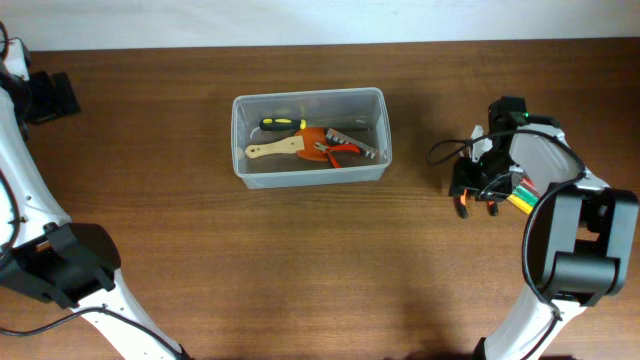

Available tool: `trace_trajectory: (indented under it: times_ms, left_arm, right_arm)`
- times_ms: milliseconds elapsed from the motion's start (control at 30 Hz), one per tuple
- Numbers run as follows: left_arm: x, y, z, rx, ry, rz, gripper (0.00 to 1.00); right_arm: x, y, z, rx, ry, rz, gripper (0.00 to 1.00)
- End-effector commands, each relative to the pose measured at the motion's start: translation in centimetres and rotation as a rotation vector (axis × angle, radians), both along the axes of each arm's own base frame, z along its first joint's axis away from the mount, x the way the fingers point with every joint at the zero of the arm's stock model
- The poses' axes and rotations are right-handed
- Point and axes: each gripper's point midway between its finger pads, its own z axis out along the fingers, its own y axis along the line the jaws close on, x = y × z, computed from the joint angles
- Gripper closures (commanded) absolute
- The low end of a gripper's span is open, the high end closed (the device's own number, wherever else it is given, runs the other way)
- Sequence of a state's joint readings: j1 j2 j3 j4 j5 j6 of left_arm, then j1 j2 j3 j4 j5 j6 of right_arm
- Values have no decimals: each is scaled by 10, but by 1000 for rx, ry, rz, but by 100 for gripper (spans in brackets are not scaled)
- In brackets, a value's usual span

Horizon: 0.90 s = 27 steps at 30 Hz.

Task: Pack container
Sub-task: 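Move the right gripper to the orange-black needle-nose pliers and grasp, then carry the needle-nose pliers with the right gripper into the container and release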

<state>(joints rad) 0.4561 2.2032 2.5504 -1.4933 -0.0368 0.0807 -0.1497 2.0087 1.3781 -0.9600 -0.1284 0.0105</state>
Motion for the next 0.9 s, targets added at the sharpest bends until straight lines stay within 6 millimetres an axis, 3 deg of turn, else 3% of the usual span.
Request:
trace_trajectory:
  times_ms: [0, 233, 300, 367, 567, 700, 767, 867]
  left_arm:
    - [0, 1, -4, -15, 2, 16, 1]
    - [0, 1, -4, -16, 2, 16, 1]
    - [0, 1, -4, -15, 2, 16, 1]
    - [0, 1, -4, -16, 2, 16, 1]
    - [0, 1, -4, -16, 2, 16, 1]
    - [0, 1, -4, -15, 2, 16, 1]
    - [0, 1, -4, -16, 2, 16, 1]
    - [0, 1, -4, -15, 2, 16, 1]
  right_arm:
    - [-6, 1, -15, -13, 32, -29, 50]
    - [-5, 3, -30, -4, 44, -47, 65]
    - [-5, 5, -32, -4, 45, -43, 86]
    - [-4, 6, -32, -4, 44, -37, 96]
    - [-9, 9, -22, -1, 75, -32, 96]
    - [2, 8, 14, -7, 21, -32, 96]
    - [12, 7, 46, -14, -47, -31, 96]
    - [30, 13, 111, -28, -194, -3, 96]
